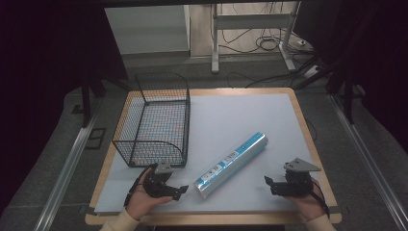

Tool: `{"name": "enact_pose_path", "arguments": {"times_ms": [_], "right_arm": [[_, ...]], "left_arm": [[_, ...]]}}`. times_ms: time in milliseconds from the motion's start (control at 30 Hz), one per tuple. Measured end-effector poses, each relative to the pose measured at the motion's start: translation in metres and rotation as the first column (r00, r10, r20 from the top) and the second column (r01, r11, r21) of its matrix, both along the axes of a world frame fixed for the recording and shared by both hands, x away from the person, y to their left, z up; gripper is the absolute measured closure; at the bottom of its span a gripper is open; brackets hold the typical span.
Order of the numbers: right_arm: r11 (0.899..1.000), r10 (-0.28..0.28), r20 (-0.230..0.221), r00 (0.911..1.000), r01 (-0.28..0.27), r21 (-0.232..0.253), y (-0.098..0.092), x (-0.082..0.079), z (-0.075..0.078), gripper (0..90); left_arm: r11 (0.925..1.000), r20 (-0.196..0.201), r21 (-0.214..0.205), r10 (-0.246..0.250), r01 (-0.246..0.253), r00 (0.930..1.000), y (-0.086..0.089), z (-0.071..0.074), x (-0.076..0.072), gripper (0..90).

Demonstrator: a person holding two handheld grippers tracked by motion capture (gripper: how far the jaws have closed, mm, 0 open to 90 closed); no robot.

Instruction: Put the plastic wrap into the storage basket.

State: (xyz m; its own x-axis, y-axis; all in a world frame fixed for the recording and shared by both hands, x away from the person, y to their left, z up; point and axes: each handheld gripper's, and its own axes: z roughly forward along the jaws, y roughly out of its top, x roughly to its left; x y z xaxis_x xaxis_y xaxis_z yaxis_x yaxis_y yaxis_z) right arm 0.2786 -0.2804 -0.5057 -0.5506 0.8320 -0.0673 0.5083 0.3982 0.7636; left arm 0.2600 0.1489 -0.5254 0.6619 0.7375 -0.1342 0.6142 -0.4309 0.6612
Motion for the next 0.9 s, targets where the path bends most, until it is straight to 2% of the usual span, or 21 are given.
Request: {"name": "enact_pose_path", "arguments": {"times_ms": [200,400,533,600,733,767,900], "right_arm": [[1.0,0.015,-0.005,0.9999,-0.015,0.019,0.0,-0.004,0.0,10.0],[1.0,0.008,0.008,0.9999,-0.008,0.0,0.001,-0.008,0.004,10.4],[1.0,0.022,0.011,0.9997,-0.022,-0.017,0.005,-0.011,0.003,10.7],[0.999,0.033,0.008,0.9994,-0.033,-0.012,0.006,-0.01,0.003,11.1],[0.999,0.039,0.013,0.9991,-0.039,-0.014,0.006,-0.01,0.003,11.1],[0.999,0.043,0.014,0.999,-0.043,-0.018,0.005,-0.009,0.003,11.2],[0.999,0.043,0.015,0.999,-0.043,-0.024,0.005,-0.01,0.002,12.4]], "left_arm": [[0.9999,0.003,0.011,0.012,-0.012,0.9999,0.0,-0.001,-0.001,15.8],[0.9998,0.017,0.022,-0.004,0.004,0.9998,-0.004,0.002,-0.004,15.7],[0.9995,0.027,0.029,-0.011,0.01,0.9996,-0.005,0.007,-0.008,15.7],[0.9998,0.018,0.01,-0.016,0.016,0.9997,-0.003,0.012,-0.007,15.8],[1.0,0.006,-0.001,0.008,-0.008,1.0,-0.002,0.019,-0.006,18.1],[0.9998,-0.001,-0.004,0.018,-0.018,0.9998,-0.003,0.025,-0.007,18.9],[0.9998,0.0,0.02,0.01,-0.01,1.0,-0.006,0.035,-0.009,19.6]]}}
